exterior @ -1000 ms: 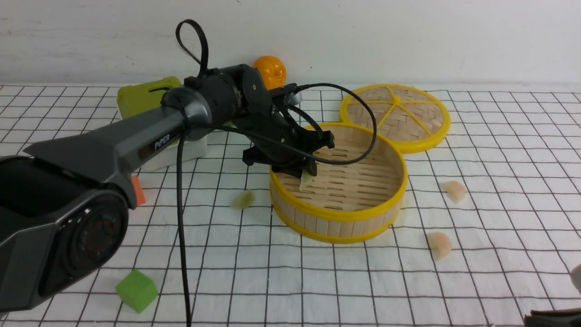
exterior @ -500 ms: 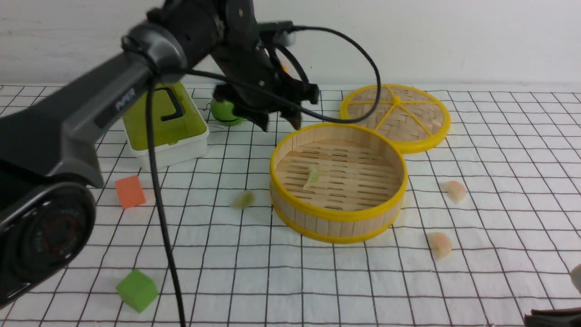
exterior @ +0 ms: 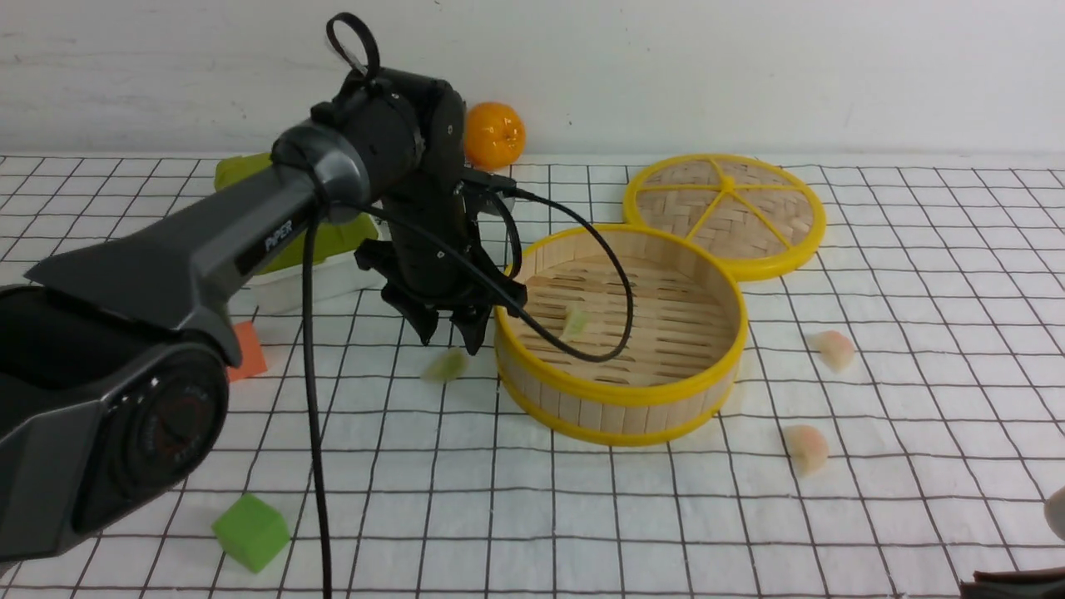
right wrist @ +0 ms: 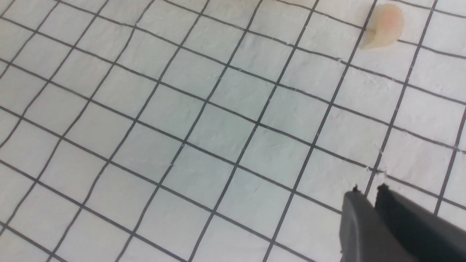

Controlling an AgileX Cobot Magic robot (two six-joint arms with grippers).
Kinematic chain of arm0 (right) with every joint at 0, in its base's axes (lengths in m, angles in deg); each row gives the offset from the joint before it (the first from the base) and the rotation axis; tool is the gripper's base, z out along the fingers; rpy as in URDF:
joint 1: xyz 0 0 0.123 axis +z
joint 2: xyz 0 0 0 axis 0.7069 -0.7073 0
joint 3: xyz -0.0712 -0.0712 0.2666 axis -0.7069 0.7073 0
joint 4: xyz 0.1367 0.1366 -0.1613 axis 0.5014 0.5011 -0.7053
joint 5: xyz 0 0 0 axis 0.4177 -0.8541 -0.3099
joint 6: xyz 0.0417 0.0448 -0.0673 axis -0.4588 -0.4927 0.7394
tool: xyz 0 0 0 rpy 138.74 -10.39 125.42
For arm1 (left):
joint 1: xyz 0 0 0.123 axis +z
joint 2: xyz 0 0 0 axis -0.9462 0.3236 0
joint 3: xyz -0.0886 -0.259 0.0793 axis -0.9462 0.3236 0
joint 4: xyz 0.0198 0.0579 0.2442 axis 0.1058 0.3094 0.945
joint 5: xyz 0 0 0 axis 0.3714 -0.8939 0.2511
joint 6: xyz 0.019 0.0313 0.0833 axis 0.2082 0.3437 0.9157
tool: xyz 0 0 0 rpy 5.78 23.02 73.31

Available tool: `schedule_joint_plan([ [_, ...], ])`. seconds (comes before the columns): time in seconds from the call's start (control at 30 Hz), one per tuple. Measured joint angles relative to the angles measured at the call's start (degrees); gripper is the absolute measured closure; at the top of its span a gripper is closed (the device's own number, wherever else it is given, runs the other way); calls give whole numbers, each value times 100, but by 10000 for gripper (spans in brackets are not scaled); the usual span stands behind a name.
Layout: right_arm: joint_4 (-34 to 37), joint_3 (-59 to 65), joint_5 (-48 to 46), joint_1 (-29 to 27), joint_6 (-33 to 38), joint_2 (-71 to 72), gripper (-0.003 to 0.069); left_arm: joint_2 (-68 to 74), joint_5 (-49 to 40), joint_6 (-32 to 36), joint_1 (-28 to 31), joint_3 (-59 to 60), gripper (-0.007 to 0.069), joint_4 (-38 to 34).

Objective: Put the dumplings into the steamer on the table with the white tablecloth.
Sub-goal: 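Reach for and grasp a dumpling on the table with the left gripper, then place the dumpling into the bamboo steamer basket with the left gripper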

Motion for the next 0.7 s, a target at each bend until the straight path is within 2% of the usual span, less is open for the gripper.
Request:
schedule_joint_plan([
  [0.23, 0, 0, 25, 0, 106, 0, 587, 229, -25, 7, 0, 0, 256, 56],
  [0.3, 0, 0, 32, 0, 123, 0, 587, 314, -72, 7, 0, 0, 302, 50],
  [0.37, 0, 0, 32, 0, 130, 0, 587, 329, -89, 7, 0, 0, 420, 69],
  [0.4, 0, 0, 32, 0, 130, 0, 585, 323, -95, 7, 0, -12, 449, 69],
  [0.7, 0, 0, 32, 0, 147, 0, 584, -7, -155, -280, 65, -605, 447, 308],
])
